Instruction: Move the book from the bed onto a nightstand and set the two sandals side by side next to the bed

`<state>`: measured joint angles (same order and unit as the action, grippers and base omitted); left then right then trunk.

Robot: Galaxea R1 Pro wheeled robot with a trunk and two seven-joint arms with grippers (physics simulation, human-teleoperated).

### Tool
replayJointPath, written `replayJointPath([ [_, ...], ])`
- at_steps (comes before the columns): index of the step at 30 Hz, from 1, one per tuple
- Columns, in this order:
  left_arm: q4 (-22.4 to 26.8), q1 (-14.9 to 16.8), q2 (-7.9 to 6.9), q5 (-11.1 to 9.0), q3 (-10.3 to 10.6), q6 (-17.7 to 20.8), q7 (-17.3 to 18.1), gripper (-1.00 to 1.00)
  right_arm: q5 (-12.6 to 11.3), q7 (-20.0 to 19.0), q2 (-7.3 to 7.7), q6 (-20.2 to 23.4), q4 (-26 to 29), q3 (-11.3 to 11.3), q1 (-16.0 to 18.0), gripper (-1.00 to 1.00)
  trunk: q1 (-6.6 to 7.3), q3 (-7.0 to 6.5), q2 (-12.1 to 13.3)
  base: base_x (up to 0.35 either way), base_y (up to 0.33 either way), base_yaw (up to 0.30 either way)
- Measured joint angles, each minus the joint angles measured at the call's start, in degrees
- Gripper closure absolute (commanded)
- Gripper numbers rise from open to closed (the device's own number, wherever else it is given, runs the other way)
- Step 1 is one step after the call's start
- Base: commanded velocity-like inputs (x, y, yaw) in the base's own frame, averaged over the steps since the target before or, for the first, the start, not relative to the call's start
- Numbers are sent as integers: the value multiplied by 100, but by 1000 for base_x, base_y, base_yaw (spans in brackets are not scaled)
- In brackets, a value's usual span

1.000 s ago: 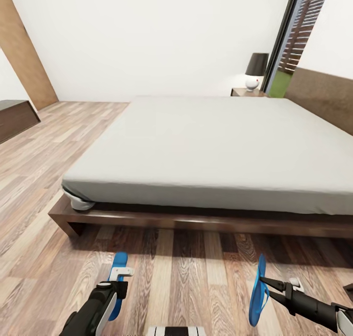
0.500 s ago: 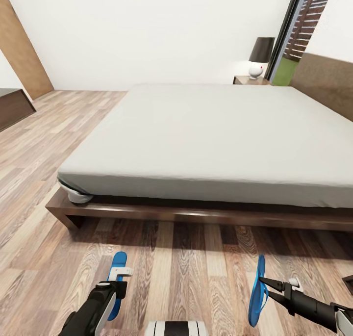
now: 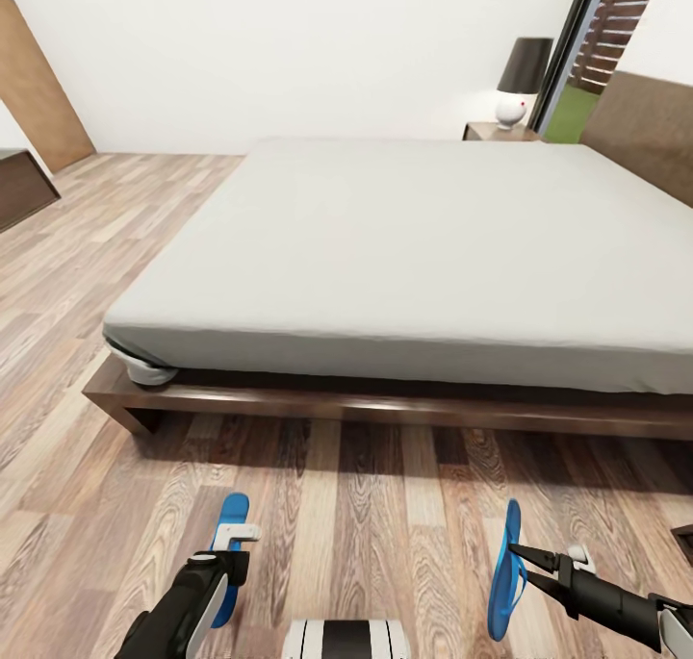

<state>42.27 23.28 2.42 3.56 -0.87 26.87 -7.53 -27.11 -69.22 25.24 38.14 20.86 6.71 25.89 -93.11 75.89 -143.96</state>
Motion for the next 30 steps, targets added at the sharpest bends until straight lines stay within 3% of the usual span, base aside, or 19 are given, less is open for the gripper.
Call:
replayJointPath([
  [18,0,0,-9,0,0,-127,5,100,0,1,-2,1,4,1,-1,100,-46,399,-24,0,0,0],
  [20,0,0,-9,2,-3,-262,5,100,0,0,-1,0,2,5,1,100,-51,443,-27,0,0,0],
  [25,-33,1,-15,-9,-7,-1055,5,100,0,-3,-2,1,1,6,1,100,-64,554,-34,0,0,0],
  [30,-44,1,-10,-15,-8,-1218,-11,100,0,-3,-2,0,0,4,1,100,-77,665,-40,0,0,0],
])
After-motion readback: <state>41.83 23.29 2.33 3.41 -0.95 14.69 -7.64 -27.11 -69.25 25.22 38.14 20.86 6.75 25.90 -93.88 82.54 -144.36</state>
